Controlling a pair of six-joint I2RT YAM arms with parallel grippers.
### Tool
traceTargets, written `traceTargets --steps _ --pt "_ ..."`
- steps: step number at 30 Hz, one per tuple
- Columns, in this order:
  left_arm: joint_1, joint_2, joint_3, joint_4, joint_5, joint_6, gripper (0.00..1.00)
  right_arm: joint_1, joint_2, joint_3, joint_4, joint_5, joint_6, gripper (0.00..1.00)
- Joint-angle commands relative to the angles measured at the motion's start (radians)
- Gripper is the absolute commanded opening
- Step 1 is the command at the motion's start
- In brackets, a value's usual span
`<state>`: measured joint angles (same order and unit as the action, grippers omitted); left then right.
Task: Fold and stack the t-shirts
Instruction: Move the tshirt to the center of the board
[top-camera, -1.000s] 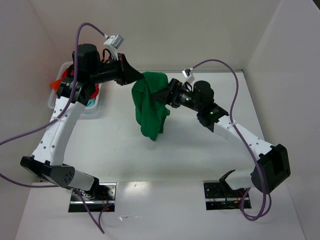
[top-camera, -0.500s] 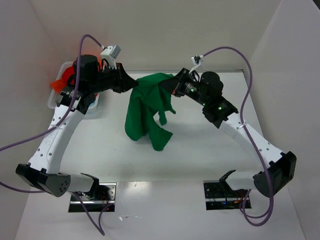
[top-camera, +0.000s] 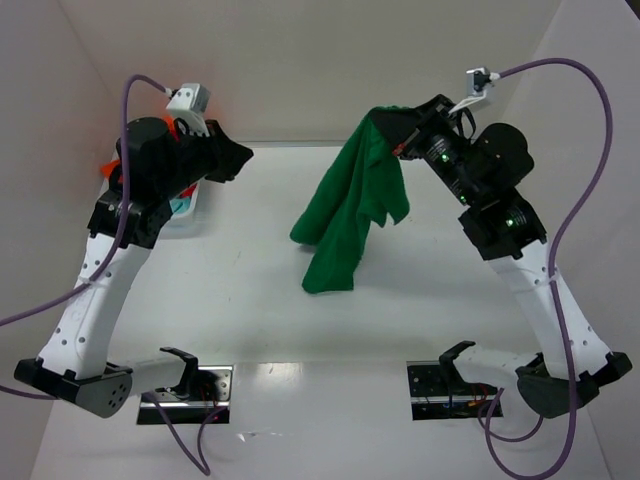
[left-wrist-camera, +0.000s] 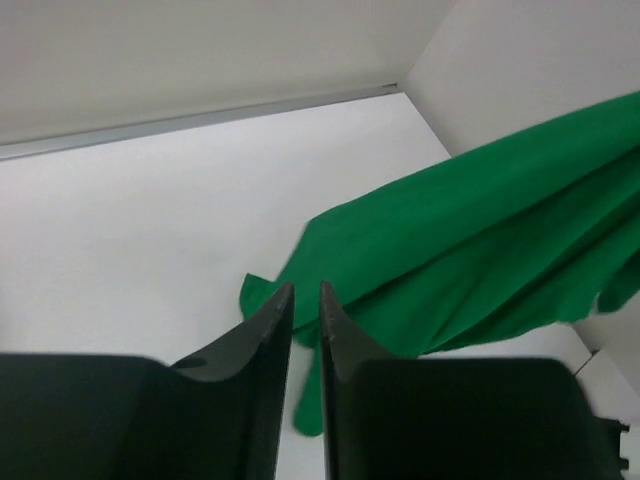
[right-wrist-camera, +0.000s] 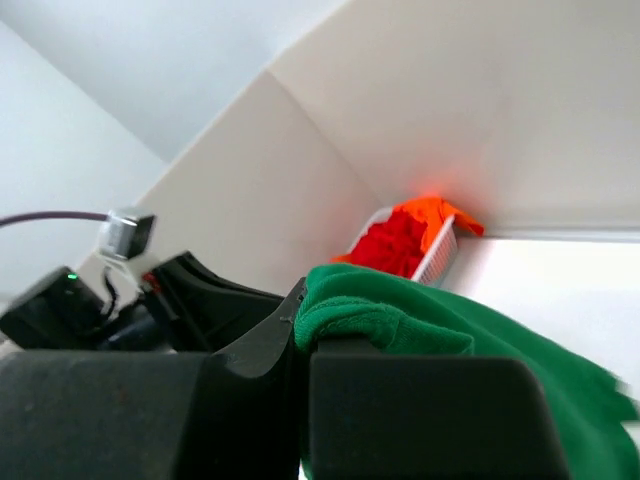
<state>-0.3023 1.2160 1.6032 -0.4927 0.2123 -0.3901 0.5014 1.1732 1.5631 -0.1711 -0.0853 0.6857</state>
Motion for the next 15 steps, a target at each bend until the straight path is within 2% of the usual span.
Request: traceTargets --steps 1,2,3,4,5,8,11,15 --pt "0.0 -0.016 -0.029 0.055 0.065 0.014 0.24 -0.003 -0.041 0.084 0.016 0.029 -0.029 0.0" --pt "0.0 -0.016 -0.057 0.096 0.117 0.014 0.31 -0.003 -0.041 0.084 0.016 0.029 -0.029 0.0" --pt "0.0 -0.016 -0.089 0.124 0.171 0.014 0.53 -0.003 -0.041 0.094 0.016 0.012 -0.029 0.0" --pt "0.0 -0.016 -0.159 0.153 0.218 0.002 0.65 -0.003 -0.041 0.094 0.016 -0.004 -0.029 0.0" --pt "0.0 -0.006 -0.195 0.222 0.331 0.002 0.75 -0.003 -0.041 0.094 0.007 -0.004 -0.029 0.0" --pt "0.0 0.031 -0.288 0.272 0.423 -0.018 0.94 -0.003 -0.03 0.094 -0.002 -0.004 -0.029 0.0" --pt "0.0 0.043 -0.348 0.281 0.443 -0.039 0.99 -0.003 -0.03 0.094 -0.002 0.027 -0.029 0.0" --pt "-0.047 0.034 -0.471 0.351 0.463 -0.072 0.99 -0.003 -0.021 0.094 -0.027 0.085 -0.029 0.0"
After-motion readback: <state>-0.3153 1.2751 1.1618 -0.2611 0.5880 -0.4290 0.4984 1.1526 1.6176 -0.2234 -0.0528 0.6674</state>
